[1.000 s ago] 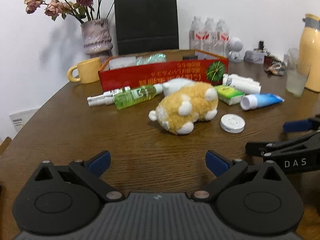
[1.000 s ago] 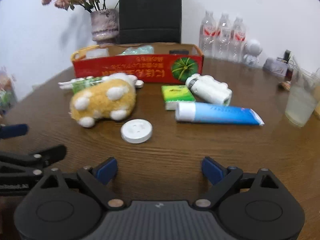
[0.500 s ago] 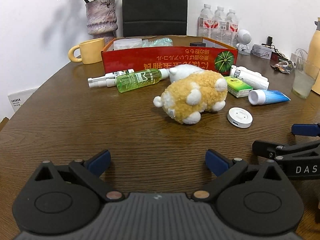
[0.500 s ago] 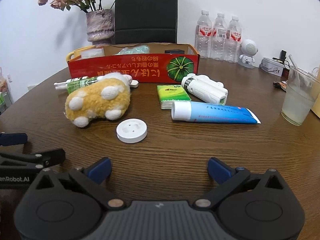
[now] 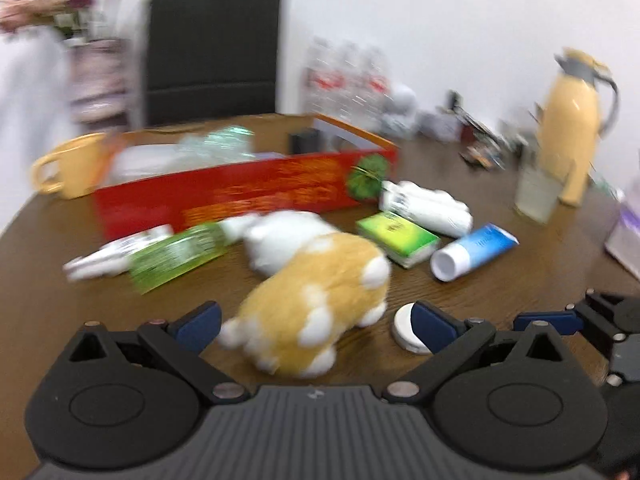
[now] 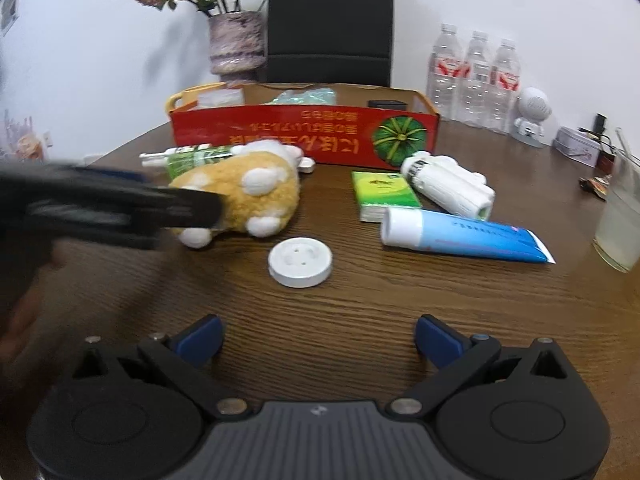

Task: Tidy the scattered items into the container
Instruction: 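Grasp the yellow-and-white plush toy with the left tool while the right tool grasps the white disc, then carry the plush and disc into the box and open both tools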

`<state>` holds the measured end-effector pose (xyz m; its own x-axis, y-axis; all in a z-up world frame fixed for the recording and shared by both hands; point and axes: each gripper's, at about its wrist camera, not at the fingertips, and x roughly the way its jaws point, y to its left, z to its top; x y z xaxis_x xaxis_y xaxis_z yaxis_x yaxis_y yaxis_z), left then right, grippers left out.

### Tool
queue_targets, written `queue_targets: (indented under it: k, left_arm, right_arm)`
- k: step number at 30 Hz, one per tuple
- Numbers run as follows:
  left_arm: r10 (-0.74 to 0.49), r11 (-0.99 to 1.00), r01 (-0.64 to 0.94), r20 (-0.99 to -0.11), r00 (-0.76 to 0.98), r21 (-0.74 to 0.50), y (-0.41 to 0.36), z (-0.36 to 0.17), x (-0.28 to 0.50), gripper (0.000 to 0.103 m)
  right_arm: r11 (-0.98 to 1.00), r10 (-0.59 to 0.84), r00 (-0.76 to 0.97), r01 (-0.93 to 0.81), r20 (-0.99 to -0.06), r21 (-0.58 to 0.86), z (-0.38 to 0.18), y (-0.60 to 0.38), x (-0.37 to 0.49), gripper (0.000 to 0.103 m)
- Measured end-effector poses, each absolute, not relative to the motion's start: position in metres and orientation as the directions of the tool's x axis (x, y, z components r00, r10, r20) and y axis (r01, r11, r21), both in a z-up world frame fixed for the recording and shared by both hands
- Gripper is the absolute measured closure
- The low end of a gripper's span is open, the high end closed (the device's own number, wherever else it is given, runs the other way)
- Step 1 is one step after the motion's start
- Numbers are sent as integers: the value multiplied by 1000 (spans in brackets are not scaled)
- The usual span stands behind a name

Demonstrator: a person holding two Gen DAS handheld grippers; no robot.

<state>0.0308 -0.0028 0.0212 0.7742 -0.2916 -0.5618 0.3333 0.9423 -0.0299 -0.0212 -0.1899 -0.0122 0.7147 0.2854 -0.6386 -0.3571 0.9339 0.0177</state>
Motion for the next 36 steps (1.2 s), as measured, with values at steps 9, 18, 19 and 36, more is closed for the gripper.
queue_targets:
  k: [9,18,19,36]
  left_arm:
    - [-154,981,193,-582,799,4,13,21,-3,46]
    - [-176,979,204,-605,777,-23,17,18,-11,13]
    - [-178,978,205,-608,774,-25,17,17,-8,24]
    - [-125,989,150,-588,800,-6,33,95,154,55]
  right_arm:
    - [929,297,710,-370,-639,21,-11,-183,-7,0]
    - [918,324,721,-397,-613,18,-6,-167,22,65]
    - [919,319,722,-393,-614,16,-5,-168,21,65]
    - [915,350,813,-402,-465,-14,104,-196,88,65]
